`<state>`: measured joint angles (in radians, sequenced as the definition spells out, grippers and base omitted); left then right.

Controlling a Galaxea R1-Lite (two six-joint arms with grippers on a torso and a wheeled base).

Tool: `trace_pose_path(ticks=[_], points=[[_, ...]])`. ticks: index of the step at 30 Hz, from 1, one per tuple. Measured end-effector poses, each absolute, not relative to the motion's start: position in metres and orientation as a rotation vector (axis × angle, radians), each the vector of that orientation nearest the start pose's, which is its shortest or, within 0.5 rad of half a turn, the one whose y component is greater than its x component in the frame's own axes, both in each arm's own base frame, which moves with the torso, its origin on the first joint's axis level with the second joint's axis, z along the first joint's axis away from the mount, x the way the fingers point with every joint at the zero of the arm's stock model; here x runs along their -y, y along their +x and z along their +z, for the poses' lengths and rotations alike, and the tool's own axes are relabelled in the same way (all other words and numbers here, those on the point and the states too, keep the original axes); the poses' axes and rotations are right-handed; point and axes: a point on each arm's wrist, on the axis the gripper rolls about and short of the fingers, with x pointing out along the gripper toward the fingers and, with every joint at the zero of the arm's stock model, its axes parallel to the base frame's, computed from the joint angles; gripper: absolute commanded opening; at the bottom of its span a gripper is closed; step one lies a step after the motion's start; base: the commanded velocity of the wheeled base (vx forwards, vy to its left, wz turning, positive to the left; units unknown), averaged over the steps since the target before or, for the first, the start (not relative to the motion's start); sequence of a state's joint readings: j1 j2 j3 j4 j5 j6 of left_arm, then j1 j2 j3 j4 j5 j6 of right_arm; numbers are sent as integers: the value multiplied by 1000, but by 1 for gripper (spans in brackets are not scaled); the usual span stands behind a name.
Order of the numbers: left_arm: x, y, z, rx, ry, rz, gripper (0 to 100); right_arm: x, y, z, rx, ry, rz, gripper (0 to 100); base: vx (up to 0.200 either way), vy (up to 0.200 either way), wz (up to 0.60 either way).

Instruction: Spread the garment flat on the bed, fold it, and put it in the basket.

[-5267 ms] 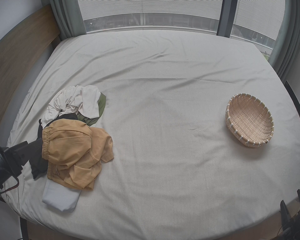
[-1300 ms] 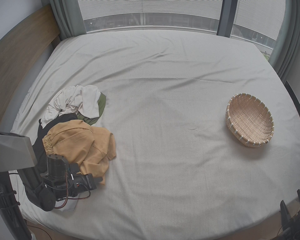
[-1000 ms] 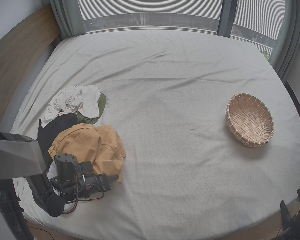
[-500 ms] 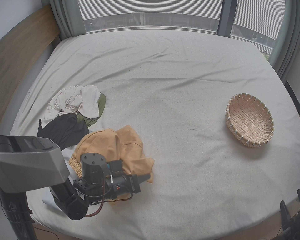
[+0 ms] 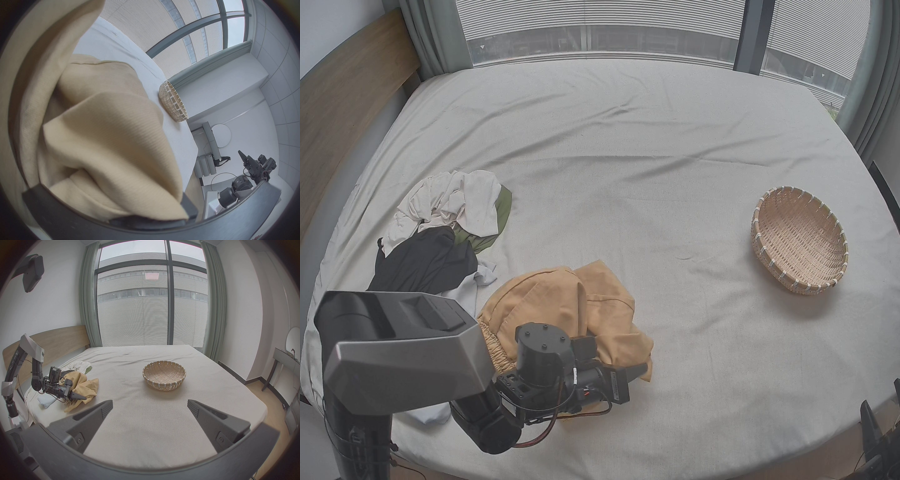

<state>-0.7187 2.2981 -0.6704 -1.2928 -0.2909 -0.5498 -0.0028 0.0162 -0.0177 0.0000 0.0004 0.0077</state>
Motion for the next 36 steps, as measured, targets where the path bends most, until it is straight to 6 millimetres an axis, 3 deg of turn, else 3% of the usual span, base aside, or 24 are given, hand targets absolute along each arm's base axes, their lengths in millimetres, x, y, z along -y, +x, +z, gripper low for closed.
trace_pose_path(ticks=[12,13,21,27,36], points=[[253,266,5,-606,-417,-900,0,0,-23,81,1,7,-1,100,0,0,0],[254,265,5,-606,-416,-902,100,0,-23,81,1,7,-1,100,0,0,0],[256,260,5,-606,-412,-911,100,0,-23,81,1,7,-1,100,0,0,0],[248,239,13,-622,-398,-910,100,0,-23,81,1,7,-1,100,0,0,0],[234,213,47,-551,-412,-943,100,0,-23,81,1,7,-1,100,0,0,0]])
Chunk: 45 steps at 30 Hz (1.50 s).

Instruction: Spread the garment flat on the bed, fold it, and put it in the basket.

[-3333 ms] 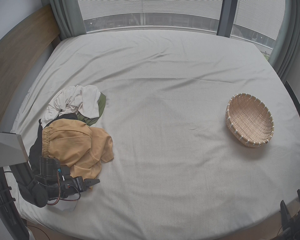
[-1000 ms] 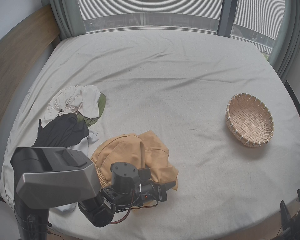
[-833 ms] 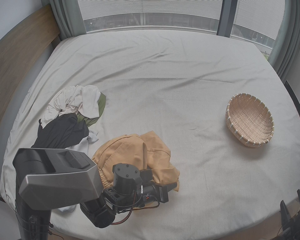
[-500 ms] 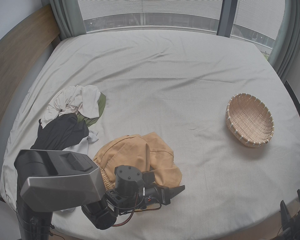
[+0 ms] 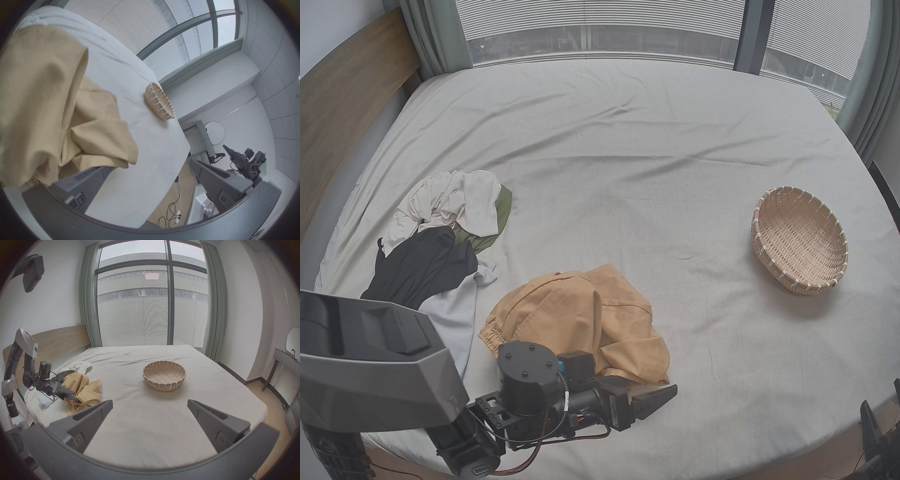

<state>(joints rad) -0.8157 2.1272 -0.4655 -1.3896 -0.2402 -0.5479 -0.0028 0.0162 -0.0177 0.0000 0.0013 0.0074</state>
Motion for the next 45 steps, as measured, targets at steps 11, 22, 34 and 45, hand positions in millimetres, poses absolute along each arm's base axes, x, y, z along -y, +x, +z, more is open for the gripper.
trace_pose_path(ticks=[11,22,34,45], points=[[184,203,79,-446,-451,-806,100,0,-23,81,2,6,-2,100,0,0,0],[116,189,93,-405,-501,-618,100,0,-23,81,3,4,-2,100,0,0,0],[81,182,83,-453,-597,-489,100,0,-23,81,3,4,-2,100,0,0,0],[85,204,60,-514,-612,-436,100,0,-23,81,3,5,-2,100,0,0,0]])
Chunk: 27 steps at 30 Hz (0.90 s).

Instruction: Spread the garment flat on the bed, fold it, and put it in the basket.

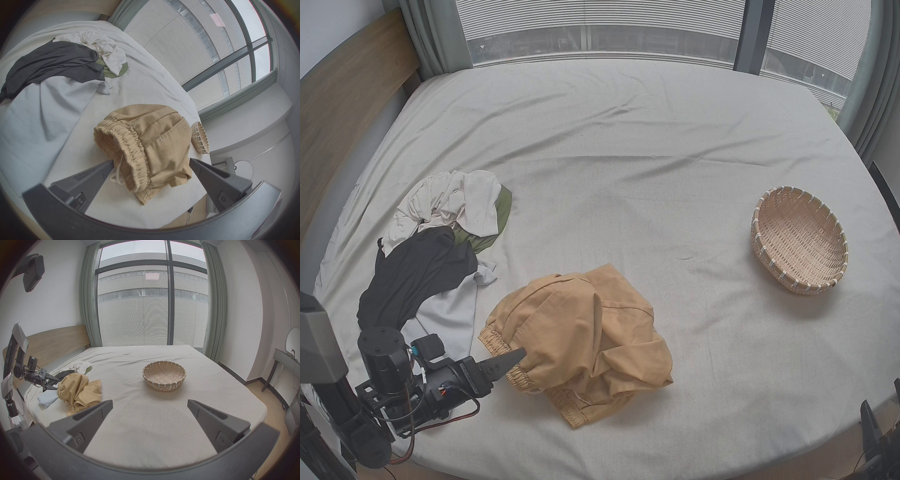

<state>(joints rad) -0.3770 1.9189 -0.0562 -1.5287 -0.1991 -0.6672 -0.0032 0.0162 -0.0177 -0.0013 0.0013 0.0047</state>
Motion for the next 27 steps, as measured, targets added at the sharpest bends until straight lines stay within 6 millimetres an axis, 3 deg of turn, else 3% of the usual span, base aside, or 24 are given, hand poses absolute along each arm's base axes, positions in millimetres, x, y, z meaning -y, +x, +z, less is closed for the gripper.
trace_pose_path(ticks=[14,27], points=[[106,262,62,-373,-732,-380,100,0,-23,81,3,5,-2,100,0,0,0],[108,273,65,-332,-751,-365,100,0,-23,81,3,5,-1,100,0,0,0]])
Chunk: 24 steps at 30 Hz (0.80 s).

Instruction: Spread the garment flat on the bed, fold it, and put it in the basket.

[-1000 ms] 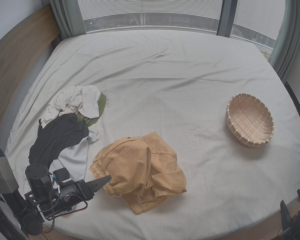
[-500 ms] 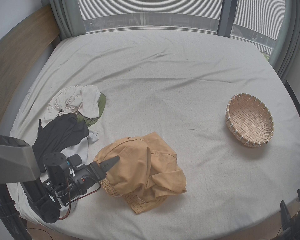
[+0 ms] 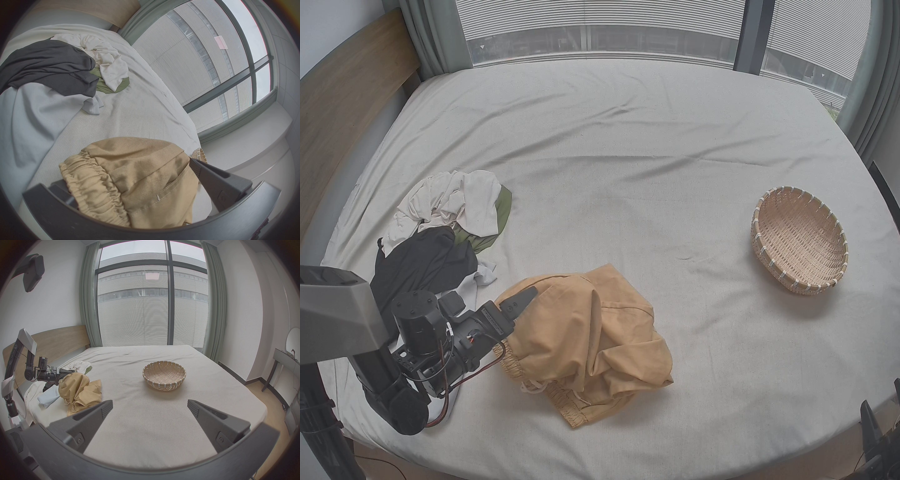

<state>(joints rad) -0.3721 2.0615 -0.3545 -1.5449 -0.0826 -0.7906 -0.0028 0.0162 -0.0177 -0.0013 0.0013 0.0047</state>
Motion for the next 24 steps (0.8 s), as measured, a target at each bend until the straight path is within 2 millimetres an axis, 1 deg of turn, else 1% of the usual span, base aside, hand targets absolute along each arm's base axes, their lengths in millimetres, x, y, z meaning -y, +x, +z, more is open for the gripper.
trace_pose_path(ticks=[12,13,21,24], points=[[108,274,64,-332,-755,-359,100,0,-23,81,3,5,-1,100,0,0,0],[108,274,64,-332,-759,-356,0,0,-23,81,3,5,-1,100,0,0,0],[109,273,65,-331,-770,-354,0,0,-23,81,3,5,-1,100,0,0,0],[110,271,68,-323,-771,-368,0,0,-23,81,3,5,-1,100,0,0,0]])
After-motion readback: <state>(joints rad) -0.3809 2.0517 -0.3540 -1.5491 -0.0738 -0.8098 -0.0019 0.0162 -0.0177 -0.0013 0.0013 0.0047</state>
